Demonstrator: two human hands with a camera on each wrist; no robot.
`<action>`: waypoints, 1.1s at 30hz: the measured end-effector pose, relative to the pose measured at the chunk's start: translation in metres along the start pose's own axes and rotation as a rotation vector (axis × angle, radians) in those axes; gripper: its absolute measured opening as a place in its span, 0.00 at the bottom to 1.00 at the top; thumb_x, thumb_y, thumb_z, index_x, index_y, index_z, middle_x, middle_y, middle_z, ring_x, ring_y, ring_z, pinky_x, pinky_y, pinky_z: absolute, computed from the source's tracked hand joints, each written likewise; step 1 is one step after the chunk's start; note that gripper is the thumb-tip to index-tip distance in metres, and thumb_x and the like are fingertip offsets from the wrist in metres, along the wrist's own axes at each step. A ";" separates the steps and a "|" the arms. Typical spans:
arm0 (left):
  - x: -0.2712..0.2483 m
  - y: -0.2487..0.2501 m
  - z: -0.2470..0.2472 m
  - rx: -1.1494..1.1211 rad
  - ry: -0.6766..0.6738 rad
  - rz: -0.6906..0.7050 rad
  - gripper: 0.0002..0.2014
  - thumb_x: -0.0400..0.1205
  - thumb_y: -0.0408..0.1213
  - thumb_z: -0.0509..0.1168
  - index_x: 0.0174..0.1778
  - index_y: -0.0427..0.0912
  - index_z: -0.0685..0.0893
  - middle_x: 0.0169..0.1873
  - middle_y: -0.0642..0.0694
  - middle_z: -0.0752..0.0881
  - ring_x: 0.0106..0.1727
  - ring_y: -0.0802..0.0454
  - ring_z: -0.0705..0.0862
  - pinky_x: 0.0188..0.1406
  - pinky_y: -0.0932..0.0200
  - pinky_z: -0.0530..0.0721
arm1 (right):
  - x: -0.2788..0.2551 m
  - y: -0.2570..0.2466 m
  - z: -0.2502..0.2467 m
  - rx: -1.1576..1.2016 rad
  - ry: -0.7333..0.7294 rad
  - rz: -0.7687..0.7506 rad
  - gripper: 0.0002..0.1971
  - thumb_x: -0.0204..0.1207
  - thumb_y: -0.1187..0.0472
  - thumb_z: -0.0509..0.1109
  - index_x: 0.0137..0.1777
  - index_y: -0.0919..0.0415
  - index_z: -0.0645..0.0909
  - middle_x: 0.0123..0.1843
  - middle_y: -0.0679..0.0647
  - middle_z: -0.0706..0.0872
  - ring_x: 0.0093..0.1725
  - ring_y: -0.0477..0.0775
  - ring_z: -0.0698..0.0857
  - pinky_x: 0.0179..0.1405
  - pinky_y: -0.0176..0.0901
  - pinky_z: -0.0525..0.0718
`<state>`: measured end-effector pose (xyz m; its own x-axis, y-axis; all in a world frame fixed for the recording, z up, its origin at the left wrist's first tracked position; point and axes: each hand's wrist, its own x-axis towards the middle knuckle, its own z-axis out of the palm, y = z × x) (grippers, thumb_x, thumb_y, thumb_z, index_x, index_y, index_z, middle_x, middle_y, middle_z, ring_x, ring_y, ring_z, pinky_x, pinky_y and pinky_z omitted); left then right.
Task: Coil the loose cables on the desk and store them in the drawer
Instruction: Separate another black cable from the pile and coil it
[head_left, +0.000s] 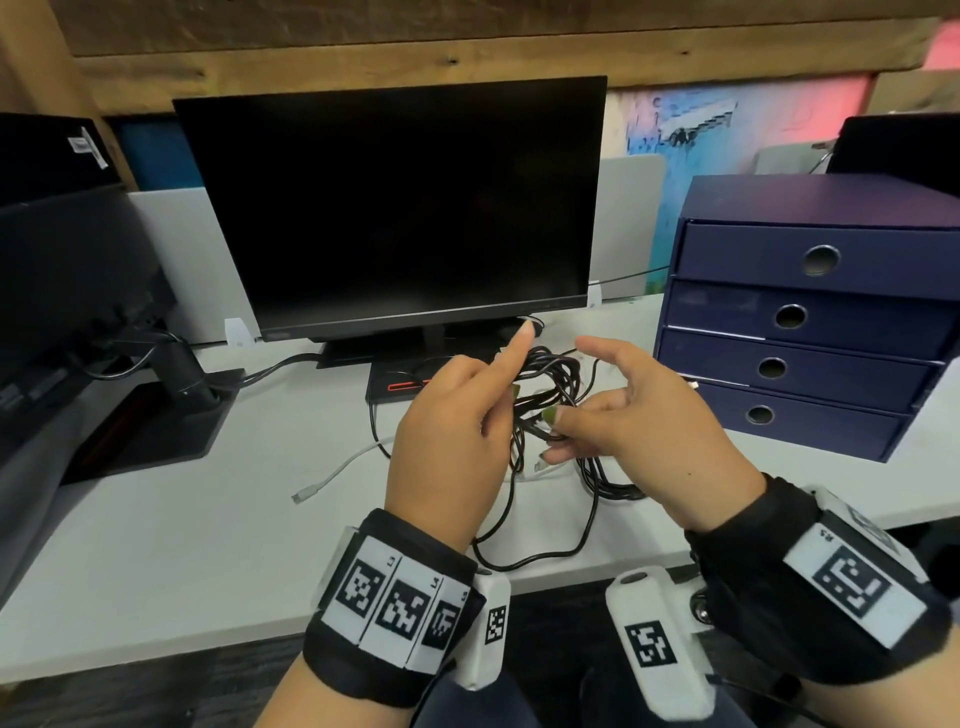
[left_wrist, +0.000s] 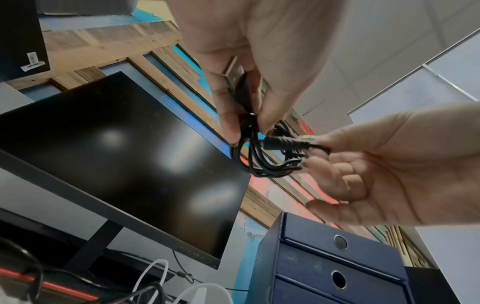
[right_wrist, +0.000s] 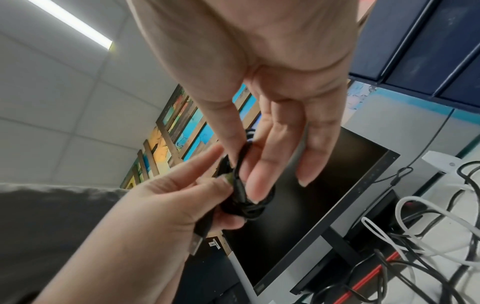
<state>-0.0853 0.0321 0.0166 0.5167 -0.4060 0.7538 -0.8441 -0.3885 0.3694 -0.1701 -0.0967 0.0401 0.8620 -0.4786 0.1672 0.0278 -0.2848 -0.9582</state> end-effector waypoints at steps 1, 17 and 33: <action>0.000 -0.001 0.000 0.022 -0.012 -0.015 0.26 0.81 0.29 0.65 0.74 0.57 0.75 0.36 0.54 0.77 0.39 0.59 0.71 0.32 0.73 0.71 | -0.001 -0.001 0.000 -0.015 -0.007 -0.020 0.27 0.75 0.65 0.73 0.72 0.49 0.70 0.36 0.54 0.92 0.36 0.52 0.92 0.57 0.50 0.85; 0.003 0.010 -0.002 -0.179 -0.052 -0.203 0.19 0.82 0.36 0.64 0.65 0.62 0.83 0.29 0.52 0.76 0.32 0.57 0.76 0.33 0.69 0.76 | -0.016 -0.010 0.000 -0.335 -0.308 -0.374 0.29 0.79 0.69 0.63 0.70 0.37 0.62 0.32 0.57 0.79 0.31 0.50 0.79 0.34 0.39 0.80; 0.007 -0.013 -0.010 -0.249 -0.033 -0.261 0.20 0.83 0.33 0.64 0.67 0.60 0.81 0.38 0.58 0.82 0.41 0.56 0.85 0.41 0.68 0.82 | -0.007 -0.019 -0.013 -0.300 -0.162 -0.484 0.19 0.81 0.66 0.62 0.64 0.42 0.70 0.36 0.52 0.84 0.36 0.47 0.84 0.44 0.42 0.83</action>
<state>-0.0726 0.0428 0.0228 0.7206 -0.3478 0.5999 -0.6898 -0.2711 0.6713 -0.1832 -0.0991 0.0597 0.8539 -0.1090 0.5090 0.3136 -0.6727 -0.6701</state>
